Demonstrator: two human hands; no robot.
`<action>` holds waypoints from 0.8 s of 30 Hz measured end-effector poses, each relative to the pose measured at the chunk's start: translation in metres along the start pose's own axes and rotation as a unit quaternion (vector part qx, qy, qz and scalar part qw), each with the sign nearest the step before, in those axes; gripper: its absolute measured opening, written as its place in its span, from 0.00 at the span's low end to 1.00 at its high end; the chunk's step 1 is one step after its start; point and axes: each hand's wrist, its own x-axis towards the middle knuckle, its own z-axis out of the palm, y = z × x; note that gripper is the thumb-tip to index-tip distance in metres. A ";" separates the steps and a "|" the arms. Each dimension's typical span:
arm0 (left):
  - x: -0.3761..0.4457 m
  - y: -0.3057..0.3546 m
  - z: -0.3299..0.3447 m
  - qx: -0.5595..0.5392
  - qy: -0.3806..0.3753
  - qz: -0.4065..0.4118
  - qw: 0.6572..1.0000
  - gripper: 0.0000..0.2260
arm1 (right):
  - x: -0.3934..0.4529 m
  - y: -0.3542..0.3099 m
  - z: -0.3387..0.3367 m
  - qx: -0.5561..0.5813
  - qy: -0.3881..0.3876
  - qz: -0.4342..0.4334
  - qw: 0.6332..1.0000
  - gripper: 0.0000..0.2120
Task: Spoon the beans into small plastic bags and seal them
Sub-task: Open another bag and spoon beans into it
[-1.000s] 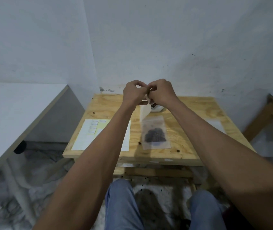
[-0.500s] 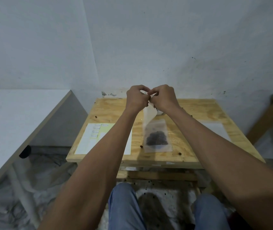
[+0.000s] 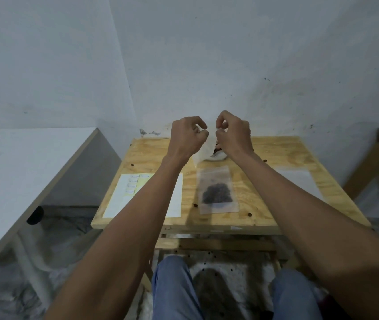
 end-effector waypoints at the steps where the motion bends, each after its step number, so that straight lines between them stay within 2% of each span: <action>1: 0.001 -0.001 -0.001 0.001 0.000 0.000 1.000 0.10 | 0.000 0.000 0.000 0.007 -0.009 -0.007 1.000 0.12; 4: 0.002 -0.003 -0.002 0.012 -0.010 0.004 1.000 0.11 | 0.002 0.005 0.003 0.032 -0.028 0.001 0.999 0.16; 9: -0.003 -0.015 0.001 0.014 -0.042 0.068 0.997 0.11 | 0.008 0.011 0.003 0.033 -0.053 0.017 0.998 0.14; 12: -0.007 -0.020 0.001 0.025 -0.100 0.126 0.987 0.24 | 0.009 0.010 -0.003 0.081 -0.081 0.032 0.993 0.13; 14: -0.010 -0.021 0.002 0.033 -0.100 0.160 0.981 0.31 | 0.011 0.008 -0.008 0.141 -0.097 0.064 0.983 0.14; 18: -0.011 -0.025 0.007 -0.013 -0.058 0.133 0.989 0.33 | 0.014 0.009 -0.013 0.238 -0.114 0.110 0.958 0.15; 20: -0.010 -0.026 0.008 -0.035 -0.058 0.095 0.993 0.40 | 0.016 0.017 -0.011 0.277 -0.086 0.153 0.945 0.10; 22: -0.009 -0.028 0.009 -0.036 -0.067 0.044 0.996 0.47 | 0.019 0.033 -0.004 0.304 -0.015 0.222 0.926 0.04; 24: -0.006 -0.034 0.013 -0.015 -0.074 0.010 0.997 0.47 | 0.019 0.053 0.003 0.295 0.070 0.300 0.904 0.03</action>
